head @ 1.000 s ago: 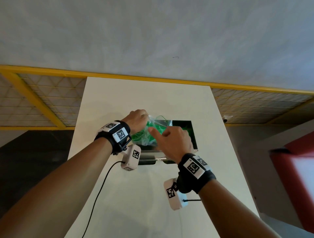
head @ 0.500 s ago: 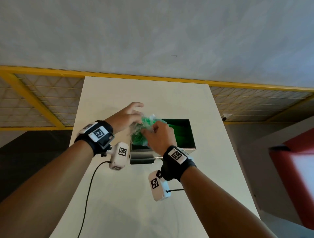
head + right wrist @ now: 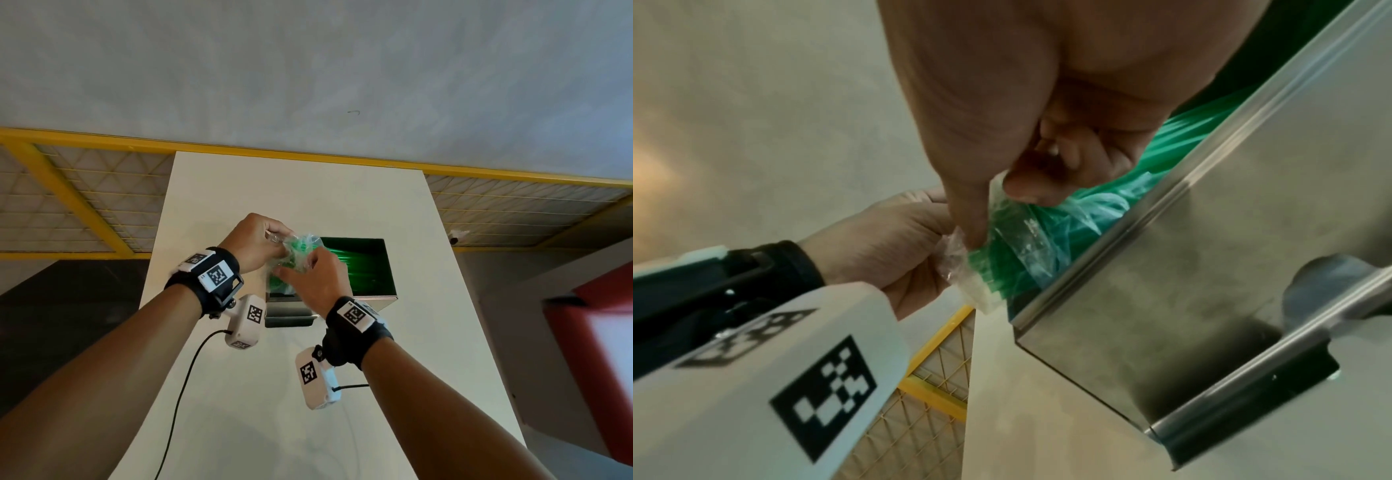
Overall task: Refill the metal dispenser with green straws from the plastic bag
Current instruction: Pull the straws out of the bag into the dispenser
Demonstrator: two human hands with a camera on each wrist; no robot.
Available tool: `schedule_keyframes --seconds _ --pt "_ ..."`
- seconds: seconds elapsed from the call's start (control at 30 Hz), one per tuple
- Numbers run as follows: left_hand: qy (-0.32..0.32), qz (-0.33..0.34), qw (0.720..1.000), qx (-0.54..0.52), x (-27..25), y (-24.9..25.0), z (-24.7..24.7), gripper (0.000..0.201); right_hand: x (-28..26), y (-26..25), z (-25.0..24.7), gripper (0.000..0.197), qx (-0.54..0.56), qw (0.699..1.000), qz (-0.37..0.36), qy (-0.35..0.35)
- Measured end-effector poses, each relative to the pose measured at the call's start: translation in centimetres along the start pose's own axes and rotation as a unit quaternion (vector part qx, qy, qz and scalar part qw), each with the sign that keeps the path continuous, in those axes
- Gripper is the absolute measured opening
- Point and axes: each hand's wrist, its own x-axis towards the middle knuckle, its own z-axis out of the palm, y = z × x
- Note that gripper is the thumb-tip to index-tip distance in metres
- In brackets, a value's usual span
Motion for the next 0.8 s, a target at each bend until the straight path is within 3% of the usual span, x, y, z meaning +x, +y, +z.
schedule_keyframes --seconds 0.17,0.27,0.37,0.53,0.7,0.8 --pt "-0.044 -0.037 0.998 0.017 -0.3 1.7 -0.7 0.027 0.0 -0.2 0.1 0.037 0.037 0.999 0.007 0.004" --pt "-0.106 -0.083 0.990 -0.032 -0.7 1.8 -1.8 0.048 0.0 -0.7 0.4 0.033 0.071 0.997 0.031 0.001" --pt "-0.142 -0.082 0.984 -0.066 -1.4 1.7 -2.5 0.069 0.2 -1.3 0.3 0.017 0.120 0.992 0.047 -0.011" --pt "-0.083 -0.056 0.995 0.010 -1.3 0.7 -2.1 0.060 0.2 -1.0 0.8 0.019 0.133 0.990 0.031 -0.027" --pt "-0.041 -0.036 0.997 0.054 -0.8 0.6 -1.0 0.046 0.1 -0.8 1.1 0.043 0.096 0.995 0.025 -0.025" --pt "-0.026 -0.026 0.996 0.084 -0.8 1.2 -0.6 0.039 0.1 -0.6 0.6 0.040 0.074 0.997 0.026 -0.020"
